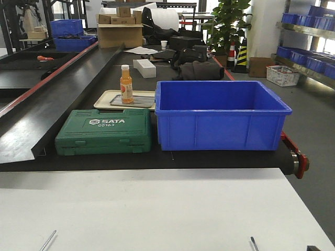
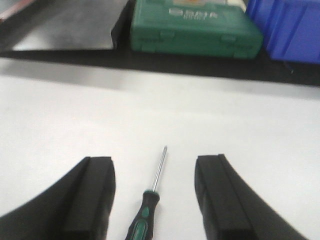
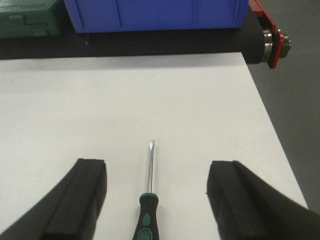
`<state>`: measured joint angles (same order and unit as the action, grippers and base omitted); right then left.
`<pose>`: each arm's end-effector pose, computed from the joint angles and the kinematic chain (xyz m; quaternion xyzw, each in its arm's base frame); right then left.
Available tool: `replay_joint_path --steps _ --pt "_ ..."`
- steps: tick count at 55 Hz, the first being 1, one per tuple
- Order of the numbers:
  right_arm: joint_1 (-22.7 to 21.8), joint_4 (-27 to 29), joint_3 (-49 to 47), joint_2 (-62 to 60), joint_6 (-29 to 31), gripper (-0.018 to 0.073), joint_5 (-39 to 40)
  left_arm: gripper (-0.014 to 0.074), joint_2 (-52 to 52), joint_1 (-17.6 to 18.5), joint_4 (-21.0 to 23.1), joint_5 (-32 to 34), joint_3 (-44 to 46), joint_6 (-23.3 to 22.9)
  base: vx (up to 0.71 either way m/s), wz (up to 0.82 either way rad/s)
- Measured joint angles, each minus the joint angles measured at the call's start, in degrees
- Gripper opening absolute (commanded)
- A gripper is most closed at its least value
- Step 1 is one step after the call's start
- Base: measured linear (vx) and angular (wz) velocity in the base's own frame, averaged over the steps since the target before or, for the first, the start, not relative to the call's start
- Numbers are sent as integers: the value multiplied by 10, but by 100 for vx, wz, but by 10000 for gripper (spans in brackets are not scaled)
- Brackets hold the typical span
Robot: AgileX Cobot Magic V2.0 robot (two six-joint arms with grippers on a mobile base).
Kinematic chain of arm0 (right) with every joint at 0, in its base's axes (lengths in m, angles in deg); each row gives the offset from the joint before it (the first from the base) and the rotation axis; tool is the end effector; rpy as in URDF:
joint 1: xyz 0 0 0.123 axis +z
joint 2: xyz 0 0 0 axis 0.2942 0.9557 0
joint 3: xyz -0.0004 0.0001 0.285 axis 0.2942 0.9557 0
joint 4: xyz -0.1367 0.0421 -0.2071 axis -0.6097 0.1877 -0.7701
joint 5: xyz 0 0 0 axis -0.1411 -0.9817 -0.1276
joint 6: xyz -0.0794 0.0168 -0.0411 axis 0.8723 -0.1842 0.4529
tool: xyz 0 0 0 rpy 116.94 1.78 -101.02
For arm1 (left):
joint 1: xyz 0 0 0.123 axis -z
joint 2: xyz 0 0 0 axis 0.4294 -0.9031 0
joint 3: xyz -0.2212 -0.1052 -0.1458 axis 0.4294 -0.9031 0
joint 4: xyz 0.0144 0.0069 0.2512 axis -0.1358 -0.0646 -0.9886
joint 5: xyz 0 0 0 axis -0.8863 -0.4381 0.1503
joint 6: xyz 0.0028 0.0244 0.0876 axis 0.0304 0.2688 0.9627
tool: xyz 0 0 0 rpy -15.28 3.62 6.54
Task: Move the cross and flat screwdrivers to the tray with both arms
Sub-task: 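Lower both grippers toward the green-handled screwdrivers lying on the table, then close both grippers on the screwdriver handles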
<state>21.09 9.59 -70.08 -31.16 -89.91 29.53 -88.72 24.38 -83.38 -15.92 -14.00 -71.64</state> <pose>0.1667 0.0119 0.2316 0.0007 0.8321 0.0410 0.5531 0.1733 0.0028 0.2567 -0.0624 0.8363 -0.0334 0.5436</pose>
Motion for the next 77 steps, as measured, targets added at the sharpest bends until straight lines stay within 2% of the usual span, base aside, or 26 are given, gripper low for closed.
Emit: replay_joint_path --steps 16,24,37,53,68,77 --pt "0 0 0 19 -2 562 -6 491 -214 0 0 -177 171 61 0 0" --pt "0 0 0 19 -2 562 -43 489 -317 0 0 -228 252 91 0 0" --pt "0 6 0 19 -10 562 -92 489 -460 0 0 -295 357 166 0 0" --pt "0 20 0 19 -25 562 -114 489 -561 0 -1 -321 409 202 0 0" --pt "0 20 0 19 -26 562 -119 489 -617 0 -21 -320 412 206 0 0" --pt "0 20 0 19 -26 562 -94 489 -638 0 -25 -310 413 207 0 0"
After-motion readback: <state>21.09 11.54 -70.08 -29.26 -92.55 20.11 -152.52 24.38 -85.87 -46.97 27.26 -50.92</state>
